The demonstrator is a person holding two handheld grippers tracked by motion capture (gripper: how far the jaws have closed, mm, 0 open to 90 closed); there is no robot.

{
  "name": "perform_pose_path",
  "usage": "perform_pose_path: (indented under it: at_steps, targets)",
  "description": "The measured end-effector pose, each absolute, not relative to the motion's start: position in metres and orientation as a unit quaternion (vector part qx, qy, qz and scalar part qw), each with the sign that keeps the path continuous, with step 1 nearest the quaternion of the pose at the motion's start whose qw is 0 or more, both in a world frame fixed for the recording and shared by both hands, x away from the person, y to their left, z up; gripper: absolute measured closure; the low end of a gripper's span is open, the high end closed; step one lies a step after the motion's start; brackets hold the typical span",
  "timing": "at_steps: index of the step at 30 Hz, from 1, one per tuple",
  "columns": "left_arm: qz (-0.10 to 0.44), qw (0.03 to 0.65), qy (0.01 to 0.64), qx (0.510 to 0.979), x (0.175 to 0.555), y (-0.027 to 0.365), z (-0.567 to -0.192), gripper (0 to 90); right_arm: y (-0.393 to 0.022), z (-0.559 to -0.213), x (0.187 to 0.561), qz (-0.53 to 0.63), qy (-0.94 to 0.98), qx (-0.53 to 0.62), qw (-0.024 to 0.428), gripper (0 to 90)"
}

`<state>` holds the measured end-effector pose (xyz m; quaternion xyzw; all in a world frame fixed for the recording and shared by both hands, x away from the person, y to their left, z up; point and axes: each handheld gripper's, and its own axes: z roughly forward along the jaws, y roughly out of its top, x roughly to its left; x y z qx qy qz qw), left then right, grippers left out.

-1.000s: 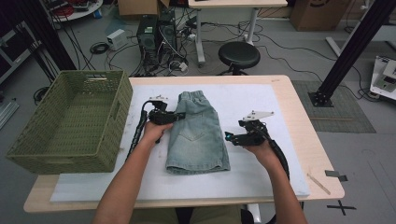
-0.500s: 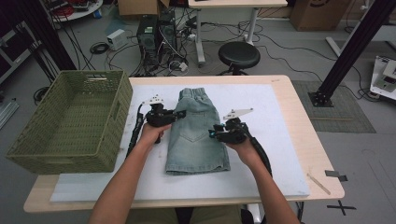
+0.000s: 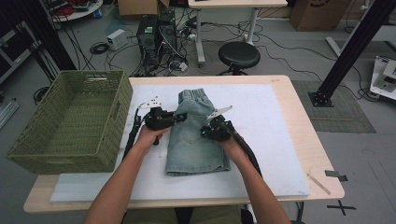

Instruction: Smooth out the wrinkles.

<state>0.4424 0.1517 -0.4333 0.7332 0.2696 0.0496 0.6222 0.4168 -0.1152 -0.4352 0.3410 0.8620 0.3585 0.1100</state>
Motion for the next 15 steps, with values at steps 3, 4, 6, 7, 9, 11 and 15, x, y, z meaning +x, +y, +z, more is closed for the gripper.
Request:
perform_pose_path:
  at_steps: [3, 4, 6, 7, 9, 11, 15]
  targets:
    - [0.052, 0.624, 0.254, 0.738, 0.437, 0.15, -0.431, 78.7, -0.115, -0.438, 0.418, 0.355, 0.864, 0.338, 0.118, 82.9]
    - [0.053, 0.624, 0.25, 0.738, 0.434, 0.149, -0.431, 78.7, -0.114, -0.437, 0.418, 0.352, 0.865, 0.337, 0.123, 82.9]
    - [0.057, 0.621, 0.242, 0.743, 0.43, 0.15, -0.431, 78.8, -0.115, -0.437, 0.417, 0.346, 0.866, 0.335, 0.131, 81.2]
    - [0.061, 0.62, 0.241, 0.744, 0.428, 0.15, -0.431, 78.8, -0.116, -0.436, 0.417, 0.345, 0.866, 0.338, 0.128, 79.0]
    - [0.064, 0.62, 0.239, 0.744, 0.425, 0.152, -0.431, 78.8, -0.121, -0.433, 0.416, 0.349, 0.863, 0.343, 0.121, 70.7]
    - [0.071, 0.619, 0.235, 0.746, 0.421, 0.155, -0.43, 78.9, -0.129, -0.43, 0.414, 0.364, 0.858, 0.344, 0.113, 62.4]
    - [0.088, 0.612, 0.225, 0.753, 0.415, 0.159, -0.43, 78.9, -0.154, -0.415, 0.407, 0.408, 0.837, 0.341, 0.129, 50.7]
